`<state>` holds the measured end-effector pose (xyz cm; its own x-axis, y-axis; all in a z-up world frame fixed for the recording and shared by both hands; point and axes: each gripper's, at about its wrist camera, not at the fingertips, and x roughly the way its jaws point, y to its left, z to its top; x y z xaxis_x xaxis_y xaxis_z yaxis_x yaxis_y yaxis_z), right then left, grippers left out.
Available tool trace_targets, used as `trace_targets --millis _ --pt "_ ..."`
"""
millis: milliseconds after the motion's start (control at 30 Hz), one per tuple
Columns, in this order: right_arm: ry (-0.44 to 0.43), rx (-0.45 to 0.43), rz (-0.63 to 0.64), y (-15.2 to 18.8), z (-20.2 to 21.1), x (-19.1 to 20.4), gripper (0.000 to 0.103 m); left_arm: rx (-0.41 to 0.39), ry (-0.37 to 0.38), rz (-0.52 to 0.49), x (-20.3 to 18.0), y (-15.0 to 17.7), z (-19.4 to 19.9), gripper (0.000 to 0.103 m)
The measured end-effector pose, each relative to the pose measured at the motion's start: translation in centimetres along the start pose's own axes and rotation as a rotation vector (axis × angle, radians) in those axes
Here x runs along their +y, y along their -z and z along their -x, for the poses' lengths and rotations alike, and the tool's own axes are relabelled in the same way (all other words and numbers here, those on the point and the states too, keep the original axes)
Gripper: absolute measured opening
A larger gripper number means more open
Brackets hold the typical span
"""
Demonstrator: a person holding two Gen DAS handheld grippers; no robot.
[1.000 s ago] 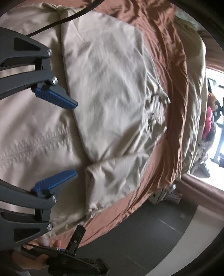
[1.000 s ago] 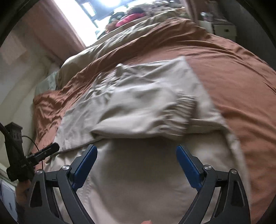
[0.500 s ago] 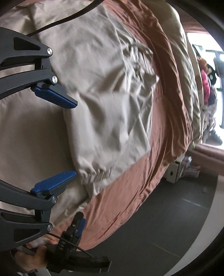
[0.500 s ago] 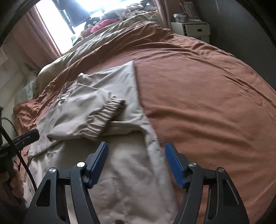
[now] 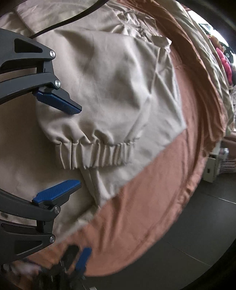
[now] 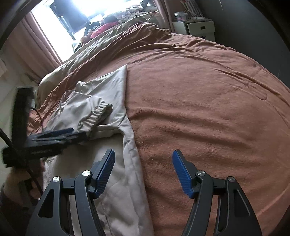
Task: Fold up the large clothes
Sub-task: 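Grasp the elastic sleeve cuff with the left tool and lift it, then lay the cuff across the jacket body with the left tool and open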
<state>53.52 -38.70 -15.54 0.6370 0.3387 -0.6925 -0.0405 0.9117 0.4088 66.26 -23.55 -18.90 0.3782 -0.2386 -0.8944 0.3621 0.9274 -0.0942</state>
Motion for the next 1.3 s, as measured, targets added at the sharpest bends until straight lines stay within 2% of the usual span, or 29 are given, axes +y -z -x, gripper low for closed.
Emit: trace_targets --millis 133,167,200,300,500,667,833,933,1100,1133,1200,1267,1300 --pt "-0.003 -0.002 0.004 0.0 -0.1 -0.5 0.064 0.02 -0.047 -0.061 -0.4 0.8 -1.1 0.076" --pt "-0.006 0.0 0.004 -0.1 -0.2 -0.4 0.064 0.023 -0.063 -0.072 -0.4 0.9 -1.2 0.068" --pt "-0.004 0.001 0.006 -0.2 -0.4 -0.3 0.064 0.029 -0.089 -0.078 -0.3 0.9 -1.3 0.055" --pt "0.0 0.005 0.018 -0.6 -0.9 0.3 0.064 0.039 -0.079 -0.06 0.8 0.8 -1.0 0.041" --pt "0.031 0.04 0.061 -2.0 -3.1 1.7 0.064 -0.041 -0.028 0.0 3.2 0.3 4.2 0.039" --pt "0.046 0.058 0.072 -2.6 -4.4 2.7 0.064 -0.133 -0.075 0.043 6.8 -0.4 9.6 0.038" --pt "0.052 0.055 0.079 -2.7 -4.8 3.6 0.064 -0.193 -0.131 0.111 12.4 0.8 14.6 0.038" --pt "0.057 0.054 0.081 -2.6 -5.1 4.4 0.064 -0.205 -0.17 0.165 16.0 2.2 16.5 0.038" --pt "0.062 0.057 0.099 -2.8 -5.6 5.6 0.064 -0.175 -0.175 0.275 21.3 5.1 17.7 0.04" --pt "0.065 0.058 0.108 -2.8 -5.7 5.8 0.064 -0.169 -0.18 0.287 21.8 5.6 17.7 0.043" --pt "0.074 0.058 0.125 -2.7 -5.8 6.3 0.064 -0.156 -0.217 0.326 23.6 7.1 17.9 0.063" --pt "0.085 0.061 0.141 -2.7 -6.0 6.7 0.064 -0.167 -0.227 0.364 25.2 8.4 18.3 0.076" --pt "0.09 0.063 0.149 -2.6 -6.1 6.9 0.064 -0.174 -0.223 0.386 26.0 9.1 18.5 0.077"
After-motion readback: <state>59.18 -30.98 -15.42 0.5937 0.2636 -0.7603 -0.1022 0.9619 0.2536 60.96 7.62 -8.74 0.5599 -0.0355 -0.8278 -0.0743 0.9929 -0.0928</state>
